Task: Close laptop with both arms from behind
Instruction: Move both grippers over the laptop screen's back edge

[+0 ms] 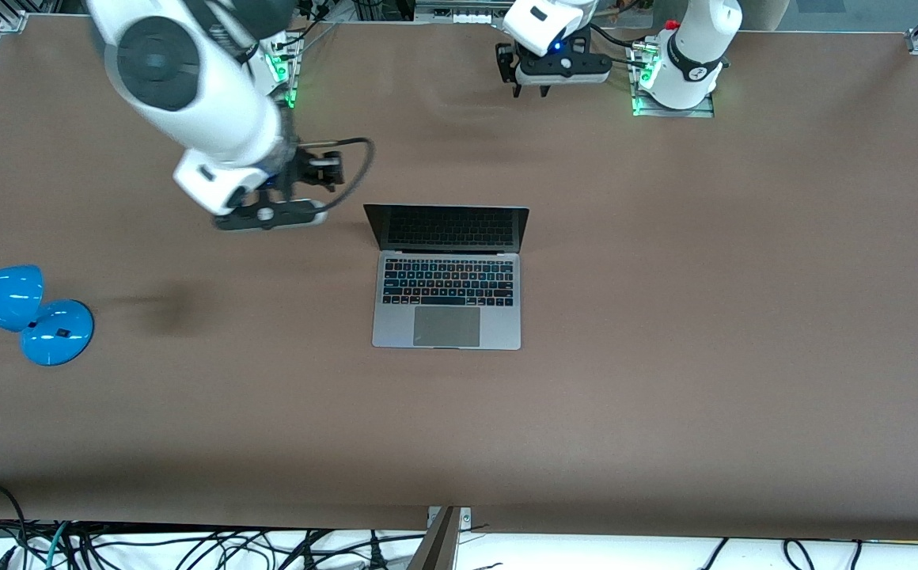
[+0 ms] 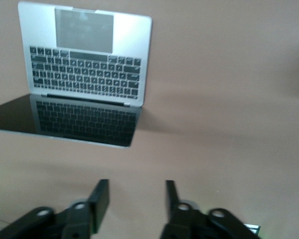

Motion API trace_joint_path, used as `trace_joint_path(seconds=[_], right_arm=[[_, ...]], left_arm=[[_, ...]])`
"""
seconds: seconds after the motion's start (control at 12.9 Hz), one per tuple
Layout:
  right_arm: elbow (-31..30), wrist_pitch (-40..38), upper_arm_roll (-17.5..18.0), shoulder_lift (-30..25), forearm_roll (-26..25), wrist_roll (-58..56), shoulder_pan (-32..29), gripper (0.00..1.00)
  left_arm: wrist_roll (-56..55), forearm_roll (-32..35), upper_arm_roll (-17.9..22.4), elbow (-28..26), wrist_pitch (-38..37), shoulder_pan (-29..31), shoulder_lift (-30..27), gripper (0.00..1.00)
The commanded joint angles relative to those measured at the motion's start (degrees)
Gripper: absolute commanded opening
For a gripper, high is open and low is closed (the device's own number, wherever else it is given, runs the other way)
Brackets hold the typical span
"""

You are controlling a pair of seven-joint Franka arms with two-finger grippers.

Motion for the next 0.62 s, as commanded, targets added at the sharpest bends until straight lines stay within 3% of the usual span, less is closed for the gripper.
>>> trace_joint_path(seconds=[0.0, 0.31, 0.54], right_arm=[[-0.1, 0.3, 0.1, 1.3, -0.3, 0.9, 2.5, 0.37], [-0.1, 0.2, 0.1, 4.4, 0.4, 4.6, 4.9, 0.15], [0.0, 0.3, 0.1, 6.8, 0.7, 7.2, 6.2, 0.11]], left_arm=[[-0.2, -0.7, -0.3, 0.3, 3.9, 0.4, 4.1, 0.0], [-0.2, 1.3, -0.3, 0.4, 6.2, 0.3, 8.6, 0.0], [-0.2, 1.2, -0.2, 0.5, 7.1, 1.1, 11.8, 0.0]])
